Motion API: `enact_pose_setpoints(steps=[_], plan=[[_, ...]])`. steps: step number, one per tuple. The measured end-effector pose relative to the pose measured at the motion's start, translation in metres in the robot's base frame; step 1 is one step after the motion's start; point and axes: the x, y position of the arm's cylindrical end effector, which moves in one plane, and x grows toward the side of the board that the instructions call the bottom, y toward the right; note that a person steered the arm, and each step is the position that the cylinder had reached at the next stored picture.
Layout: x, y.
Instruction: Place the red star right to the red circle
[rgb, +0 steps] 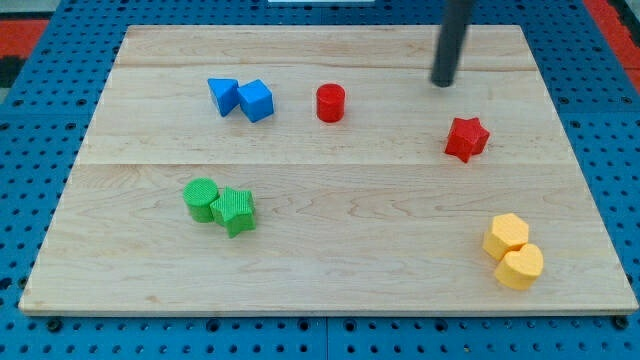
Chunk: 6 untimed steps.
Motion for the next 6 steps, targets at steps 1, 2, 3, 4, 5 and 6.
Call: enact_pose_setpoints(steps=[1,2,3,4,5,6], plan=[[0.021,0.090],[0.052,0.145],[0.100,0.130],[0.101,0.021],[0.106,-0.040],[0.144,-0.040]])
